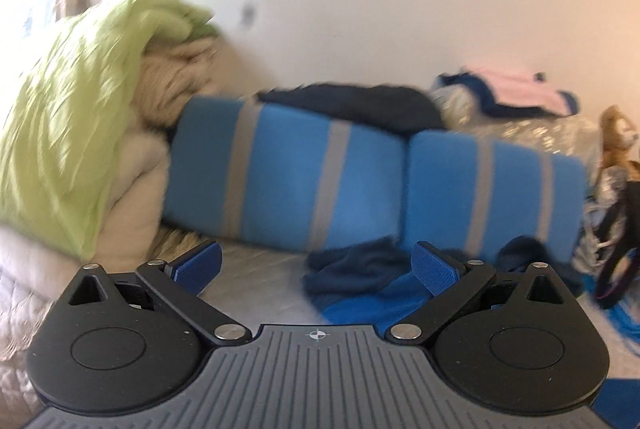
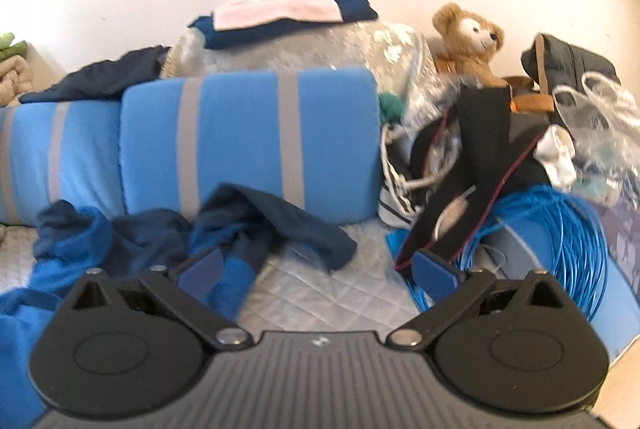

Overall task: Fold clothes
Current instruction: 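Move both tools toward the blue fleece hoodie on the bed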

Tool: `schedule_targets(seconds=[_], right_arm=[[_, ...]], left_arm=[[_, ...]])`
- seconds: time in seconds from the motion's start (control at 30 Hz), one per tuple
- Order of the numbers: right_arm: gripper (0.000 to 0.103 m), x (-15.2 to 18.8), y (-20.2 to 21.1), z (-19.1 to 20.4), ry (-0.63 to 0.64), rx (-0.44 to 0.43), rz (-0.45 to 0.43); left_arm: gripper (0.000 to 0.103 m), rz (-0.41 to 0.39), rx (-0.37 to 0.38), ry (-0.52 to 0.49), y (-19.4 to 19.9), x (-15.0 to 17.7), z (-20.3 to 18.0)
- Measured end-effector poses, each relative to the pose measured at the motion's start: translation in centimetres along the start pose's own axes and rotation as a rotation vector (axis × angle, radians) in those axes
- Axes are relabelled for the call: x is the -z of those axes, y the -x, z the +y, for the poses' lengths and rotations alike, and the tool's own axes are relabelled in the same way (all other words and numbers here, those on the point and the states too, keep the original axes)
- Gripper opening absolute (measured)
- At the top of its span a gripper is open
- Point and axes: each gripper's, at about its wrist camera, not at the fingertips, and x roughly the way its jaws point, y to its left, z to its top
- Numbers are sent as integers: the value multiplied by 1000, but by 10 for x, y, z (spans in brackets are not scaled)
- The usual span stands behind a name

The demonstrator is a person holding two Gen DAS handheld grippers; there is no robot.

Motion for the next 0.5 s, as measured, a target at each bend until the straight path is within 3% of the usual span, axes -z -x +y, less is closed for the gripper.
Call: schedule_targets(seconds=[0.27,0.5], right_arm=[[103,-28,36,54,116,-26,-15],[103,-13,54,56,175,-79,-32]], left_arm=[[103,-50,133,-84,22,-3,-42],[103,-61,177,-123,37,18,-32]])
